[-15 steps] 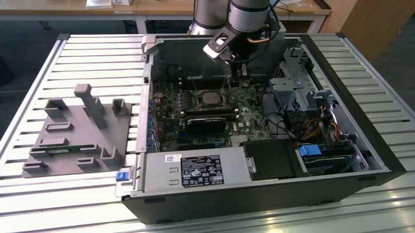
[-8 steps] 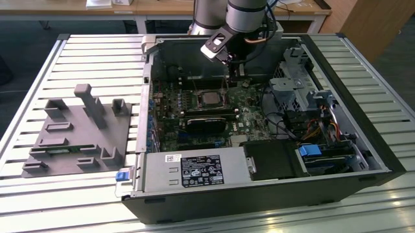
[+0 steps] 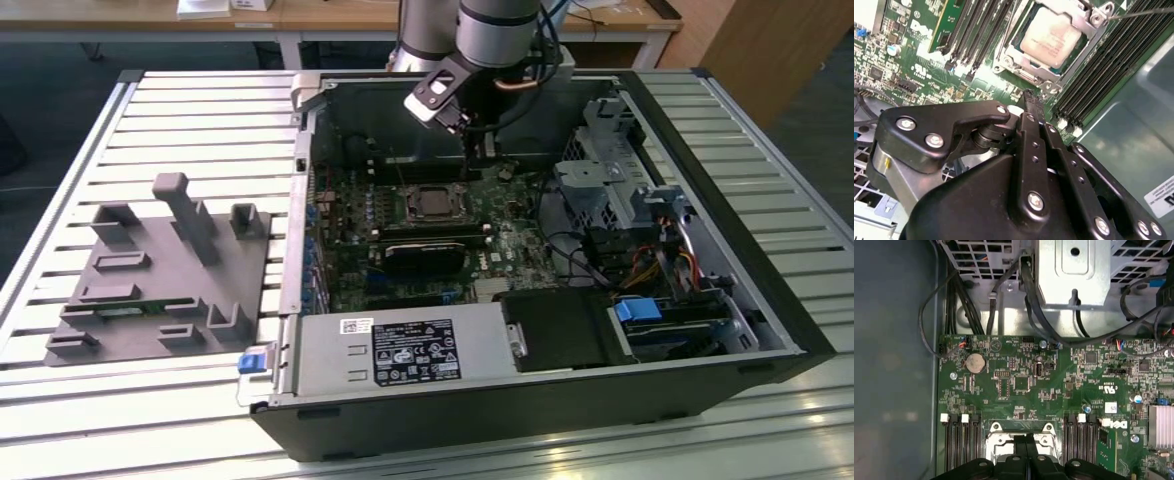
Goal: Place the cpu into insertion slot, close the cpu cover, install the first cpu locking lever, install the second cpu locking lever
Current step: 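Close the cpu cover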
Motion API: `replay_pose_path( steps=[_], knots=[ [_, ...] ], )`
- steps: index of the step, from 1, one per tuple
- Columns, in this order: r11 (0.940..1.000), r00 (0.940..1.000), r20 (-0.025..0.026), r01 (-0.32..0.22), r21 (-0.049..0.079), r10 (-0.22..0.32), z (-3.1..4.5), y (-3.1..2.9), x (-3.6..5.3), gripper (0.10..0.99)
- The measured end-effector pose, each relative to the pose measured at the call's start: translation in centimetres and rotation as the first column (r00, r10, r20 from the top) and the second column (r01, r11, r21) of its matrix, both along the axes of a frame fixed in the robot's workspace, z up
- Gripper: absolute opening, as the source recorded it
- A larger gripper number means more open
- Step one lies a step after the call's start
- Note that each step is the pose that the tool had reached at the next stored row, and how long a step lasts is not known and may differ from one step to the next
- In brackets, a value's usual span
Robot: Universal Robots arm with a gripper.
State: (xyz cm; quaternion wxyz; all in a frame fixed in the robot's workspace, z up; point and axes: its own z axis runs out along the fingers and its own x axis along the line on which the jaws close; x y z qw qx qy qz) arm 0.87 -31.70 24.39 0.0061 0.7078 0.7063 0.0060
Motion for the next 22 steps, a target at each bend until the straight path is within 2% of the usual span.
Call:
replay_pose_path(
  steps=[4,12,19,22],
  knots=[
    [1.0000,1.0000,0.0000,0.000,0.000,0.000,-0.30,0.00,-0.34,0.106],
    [1.0000,1.0000,-0.0001,0.000,0.000,0.000,-1.73,0.00,-0.80,0.106],
    [1.0000,1.0000,-0.0001,0.000,0.000,0.000,-2.19,-0.01,-2.98,0.106],
    [1.0000,1.0000,0.0000,0.000,0.000,0.000,-2.43,0.00,-3.58,0.106]
  ],
)
